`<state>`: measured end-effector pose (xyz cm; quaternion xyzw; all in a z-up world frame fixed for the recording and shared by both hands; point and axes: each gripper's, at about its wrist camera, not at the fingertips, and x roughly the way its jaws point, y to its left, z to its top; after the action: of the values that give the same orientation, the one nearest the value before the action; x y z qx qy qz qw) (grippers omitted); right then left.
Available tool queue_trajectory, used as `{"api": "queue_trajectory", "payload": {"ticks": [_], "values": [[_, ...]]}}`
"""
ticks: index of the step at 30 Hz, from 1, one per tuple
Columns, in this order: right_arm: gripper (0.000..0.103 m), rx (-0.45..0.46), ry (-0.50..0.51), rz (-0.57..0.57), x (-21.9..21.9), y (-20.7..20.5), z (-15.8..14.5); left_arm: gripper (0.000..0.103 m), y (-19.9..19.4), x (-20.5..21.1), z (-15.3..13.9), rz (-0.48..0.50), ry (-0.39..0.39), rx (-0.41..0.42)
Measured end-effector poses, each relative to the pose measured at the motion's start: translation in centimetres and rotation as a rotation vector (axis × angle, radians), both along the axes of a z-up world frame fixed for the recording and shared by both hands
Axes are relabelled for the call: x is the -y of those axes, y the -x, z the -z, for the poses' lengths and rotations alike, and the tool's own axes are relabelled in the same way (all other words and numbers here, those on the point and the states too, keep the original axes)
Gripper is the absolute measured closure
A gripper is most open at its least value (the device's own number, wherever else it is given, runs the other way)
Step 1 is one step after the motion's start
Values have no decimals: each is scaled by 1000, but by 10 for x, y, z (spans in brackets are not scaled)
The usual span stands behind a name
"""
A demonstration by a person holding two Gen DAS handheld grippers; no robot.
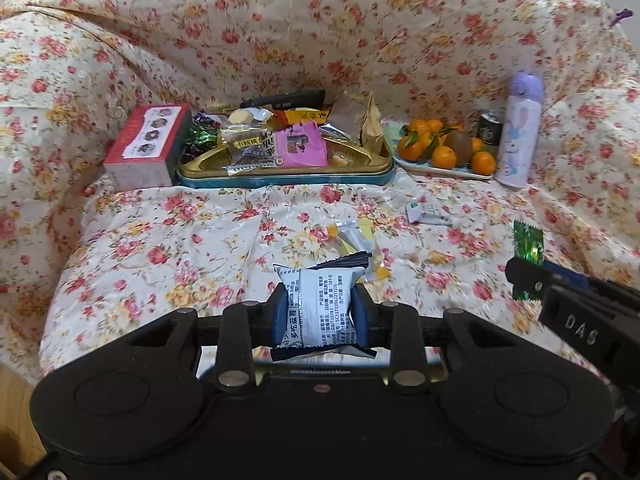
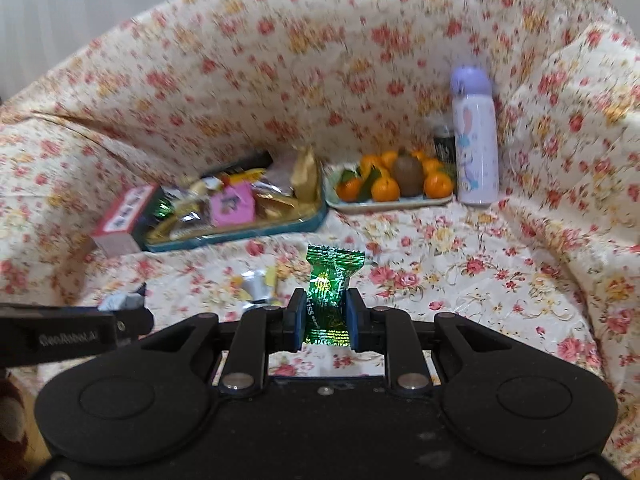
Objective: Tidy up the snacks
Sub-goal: 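Close the left tool on the white printed packet and lift it, then carry the white packet and green candy over the floor gold tray with both tools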
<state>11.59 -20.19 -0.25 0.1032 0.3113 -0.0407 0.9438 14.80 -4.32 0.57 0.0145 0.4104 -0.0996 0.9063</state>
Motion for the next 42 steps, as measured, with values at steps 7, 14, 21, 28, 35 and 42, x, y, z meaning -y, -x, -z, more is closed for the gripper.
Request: {"api": "queue_trajectory", "payload": {"ticks": [7, 14, 21, 28, 35, 42], "values": [[81, 54, -24, -21, -12, 54, -25, 62, 40, -14, -14, -7, 14, 22], [81, 71, -35, -45, -28, 105, -35, 62, 76, -20, -17, -16, 4, 26], [81, 59, -32, -66, -41, 142, -36, 62, 102, -24, -10, -29, 14, -6], [81, -23, -49, -37, -37, 148, -16, 62, 103, -26, 13, -56, 12, -91], [81, -77, -45, -18, -37, 146, 1, 62, 105, -21, 31, -67, -9, -141], [81, -87, -46, -18, -38, 144, 7, 62, 108, -16, 39, -63, -29, -150]]}}
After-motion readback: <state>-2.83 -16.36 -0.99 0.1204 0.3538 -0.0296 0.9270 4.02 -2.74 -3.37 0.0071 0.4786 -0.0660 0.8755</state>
